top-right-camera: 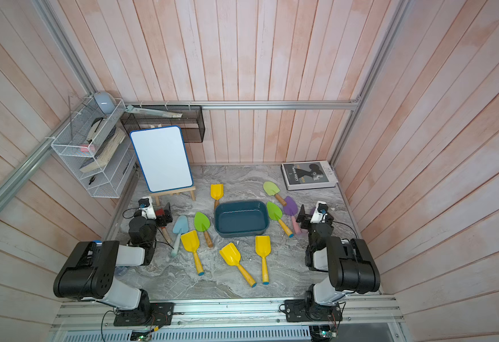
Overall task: Put the shovel into the storage box
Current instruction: Adjust the storage box at the center of the board.
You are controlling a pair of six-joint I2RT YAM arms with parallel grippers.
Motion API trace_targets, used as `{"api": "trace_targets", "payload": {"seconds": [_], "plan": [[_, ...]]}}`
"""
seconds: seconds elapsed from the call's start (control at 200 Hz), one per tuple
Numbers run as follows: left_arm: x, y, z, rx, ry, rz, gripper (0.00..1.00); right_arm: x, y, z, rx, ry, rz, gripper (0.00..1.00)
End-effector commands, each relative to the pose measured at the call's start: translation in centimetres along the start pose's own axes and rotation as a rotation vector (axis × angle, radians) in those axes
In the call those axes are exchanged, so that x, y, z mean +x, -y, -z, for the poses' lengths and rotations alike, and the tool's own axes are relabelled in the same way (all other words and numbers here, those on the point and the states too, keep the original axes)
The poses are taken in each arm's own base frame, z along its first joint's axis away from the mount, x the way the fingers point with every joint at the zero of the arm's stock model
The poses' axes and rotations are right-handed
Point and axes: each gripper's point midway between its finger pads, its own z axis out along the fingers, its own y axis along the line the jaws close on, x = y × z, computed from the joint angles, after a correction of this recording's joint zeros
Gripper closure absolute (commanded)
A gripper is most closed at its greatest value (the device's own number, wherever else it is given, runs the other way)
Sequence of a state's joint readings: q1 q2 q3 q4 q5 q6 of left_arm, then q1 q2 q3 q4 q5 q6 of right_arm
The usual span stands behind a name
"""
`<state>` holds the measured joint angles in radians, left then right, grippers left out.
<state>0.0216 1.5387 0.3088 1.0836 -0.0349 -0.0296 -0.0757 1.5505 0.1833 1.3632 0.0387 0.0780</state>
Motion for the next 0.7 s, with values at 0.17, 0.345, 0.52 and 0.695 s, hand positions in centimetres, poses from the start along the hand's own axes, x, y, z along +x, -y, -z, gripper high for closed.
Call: {"api": "trace_targets", "payload": {"seconds": [0.17,0.345,0.52,0.695], "plan": [[-4.8,-1.4,3.3,-0.145,0.116,0.009,0.01,-3.6,-0.4,1.1,0.003,0.050,0.003,0.05],[-10.3,-0.2,4.6,-0.097,0.087,0.197,0.00,-7.8,-0.9,1.1,0.020,-0.006,-0.037,0.06],[-14.0,5.9,6.0,0.071,-0.028,0.225,0.00,-8.5,-3.5,0.7,-0.019,-0.225,-0.056,0.10],[-13.7,13.8,8.9,0.253,-0.204,0.217,0.02,-7.2,-6.6,1.2,-0.080,-0.489,-0.087,0.12]]}}
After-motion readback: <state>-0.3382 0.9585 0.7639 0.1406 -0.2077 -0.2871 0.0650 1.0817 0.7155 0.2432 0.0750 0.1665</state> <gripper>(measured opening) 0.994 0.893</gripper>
